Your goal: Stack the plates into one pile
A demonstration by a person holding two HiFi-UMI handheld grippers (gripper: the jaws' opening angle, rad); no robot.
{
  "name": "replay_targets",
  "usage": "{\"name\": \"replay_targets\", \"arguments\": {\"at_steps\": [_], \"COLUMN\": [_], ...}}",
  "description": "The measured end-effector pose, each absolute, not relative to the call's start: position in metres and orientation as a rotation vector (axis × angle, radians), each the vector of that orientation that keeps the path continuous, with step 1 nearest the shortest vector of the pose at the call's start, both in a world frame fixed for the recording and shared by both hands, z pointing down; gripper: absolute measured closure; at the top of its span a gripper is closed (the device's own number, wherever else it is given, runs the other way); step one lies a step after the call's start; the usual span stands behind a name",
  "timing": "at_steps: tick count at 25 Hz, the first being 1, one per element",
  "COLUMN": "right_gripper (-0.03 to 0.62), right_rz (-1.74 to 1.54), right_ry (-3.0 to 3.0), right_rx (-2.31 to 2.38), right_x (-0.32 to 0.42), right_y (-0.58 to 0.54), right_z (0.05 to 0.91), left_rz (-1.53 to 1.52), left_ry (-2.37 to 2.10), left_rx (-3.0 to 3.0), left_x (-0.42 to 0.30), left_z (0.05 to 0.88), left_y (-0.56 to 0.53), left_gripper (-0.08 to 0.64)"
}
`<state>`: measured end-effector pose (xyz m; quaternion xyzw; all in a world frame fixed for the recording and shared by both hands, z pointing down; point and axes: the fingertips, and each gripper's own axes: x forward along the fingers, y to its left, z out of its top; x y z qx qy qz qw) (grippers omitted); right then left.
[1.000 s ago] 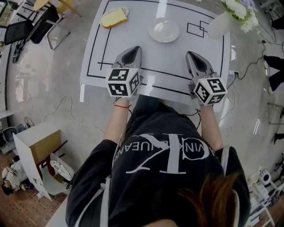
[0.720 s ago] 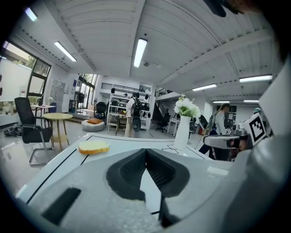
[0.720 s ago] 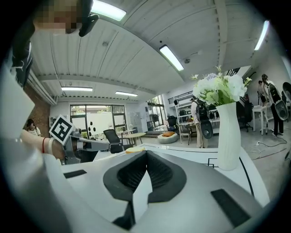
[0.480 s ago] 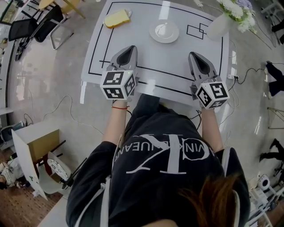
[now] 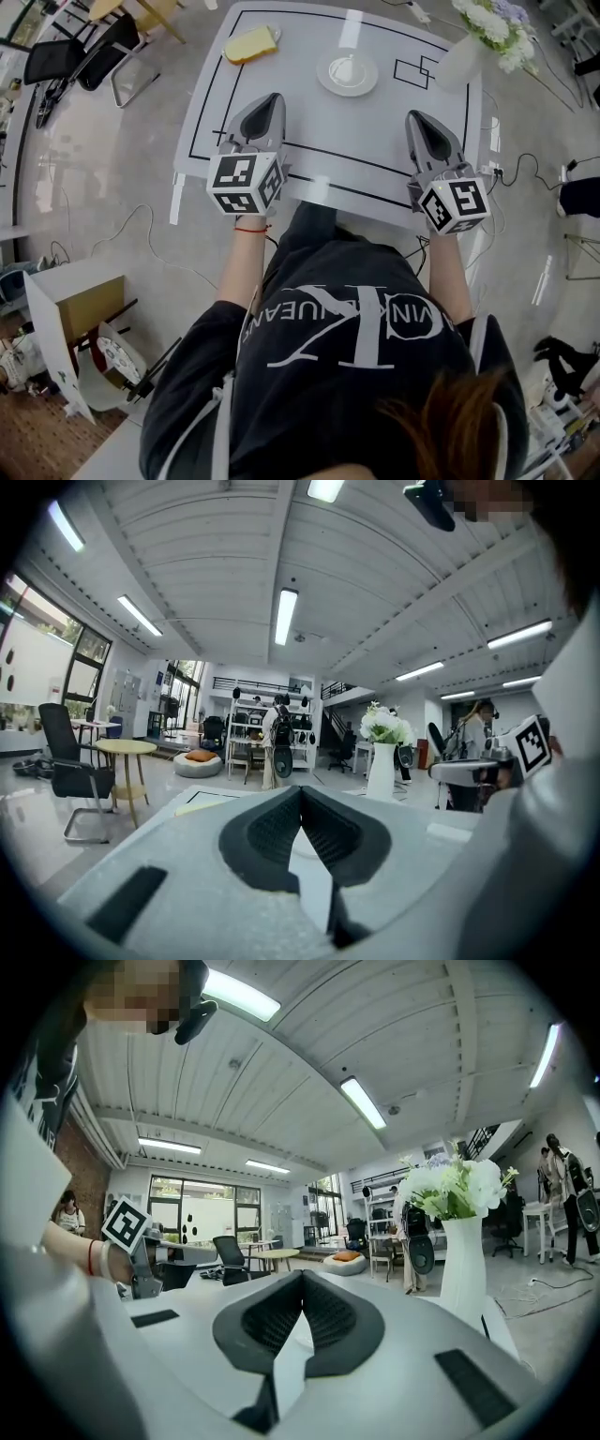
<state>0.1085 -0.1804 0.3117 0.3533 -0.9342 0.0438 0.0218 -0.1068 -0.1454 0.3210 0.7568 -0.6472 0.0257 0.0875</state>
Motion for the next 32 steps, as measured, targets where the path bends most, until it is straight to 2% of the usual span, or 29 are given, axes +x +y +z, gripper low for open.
{"name": "replay_targets", "arguments": {"at_steps": [14, 32], "right_gripper": [0.591, 0.591], "right_rz": [0.095, 0.122], "right_ry": [-2.925, -2.933], "right_rx": [1.111, 1.144], "right_x": [0.117, 0.129], "right_y": [-0.185, -0.186], "right_z": [0.293, 0.294], "left_rz": [0.035, 0.055], "left_ry": [-2.051, -2.033], "left_rx": [2.297, 2.294], "left_x": [-0.109, -0.104], "left_z": [0.291, 0.297], "left_y": [-0.143, -0.142], "left_gripper": [0.549, 0.549]}}
